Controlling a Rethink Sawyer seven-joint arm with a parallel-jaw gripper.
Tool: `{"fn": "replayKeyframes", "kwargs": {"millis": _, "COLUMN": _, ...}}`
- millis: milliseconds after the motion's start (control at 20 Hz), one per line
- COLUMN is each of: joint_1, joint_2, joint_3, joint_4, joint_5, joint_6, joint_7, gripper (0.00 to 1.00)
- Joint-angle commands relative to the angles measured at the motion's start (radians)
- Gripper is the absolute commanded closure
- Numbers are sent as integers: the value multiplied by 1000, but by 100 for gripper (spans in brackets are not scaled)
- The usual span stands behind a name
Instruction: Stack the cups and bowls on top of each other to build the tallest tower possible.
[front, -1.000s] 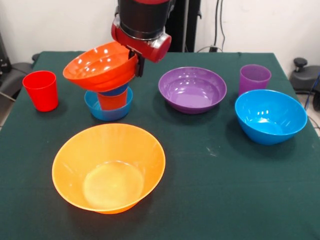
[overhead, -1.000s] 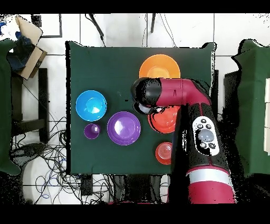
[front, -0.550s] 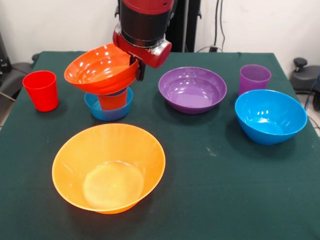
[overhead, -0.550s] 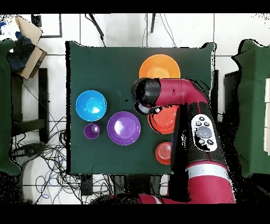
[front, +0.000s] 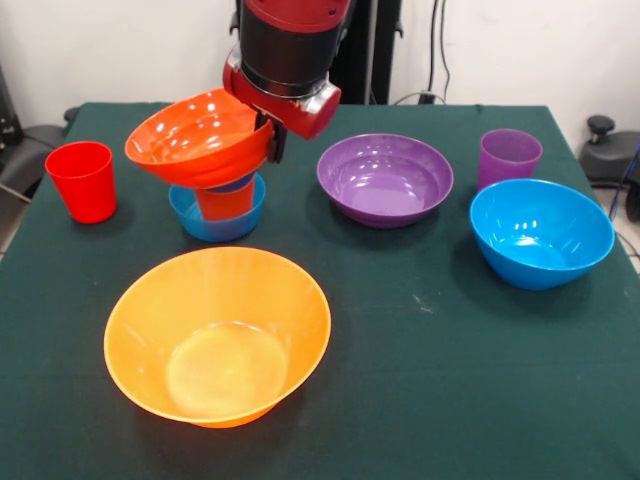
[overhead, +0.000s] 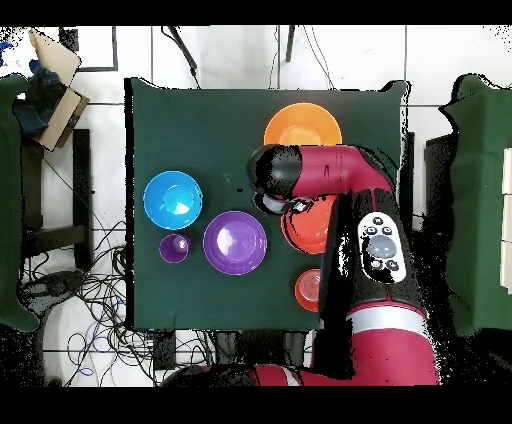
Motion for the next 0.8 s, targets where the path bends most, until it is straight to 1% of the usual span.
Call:
{"fn": "replayKeyframes", "kwargs": {"millis": 50, "joint_1": 35, "joint_2": 34, "joint_3": 7, "joint_4": -45, "joint_5": -95, "joint_6": 109, "joint_7": -134, "gripper": 100}}
{"fn": "replayKeyframes", "kwargs": {"millis": 300, "joint_1": 38, "joint_2": 34, "joint_3": 6, "joint_4": -46, "joint_5": -91, "joint_6": 120, "joint_7": -129, "gripper": 100}}
{"fn": "replayKeyframes", "kwargs": {"millis": 500, "joint_1": 38, "joint_2": 29, "joint_3": 2, "joint_4": -23, "joint_5": -82, "joint_6": 111, "joint_7": -123, "gripper": 100}}
{"fn": "replayKeyframes", "kwargs": {"millis": 800, "joint_1": 46, "joint_2": 19, "joint_3": -11, "joint_4": -10, "joint_5": -75, "joint_6": 125, "joint_7": -123, "gripper": 100}}
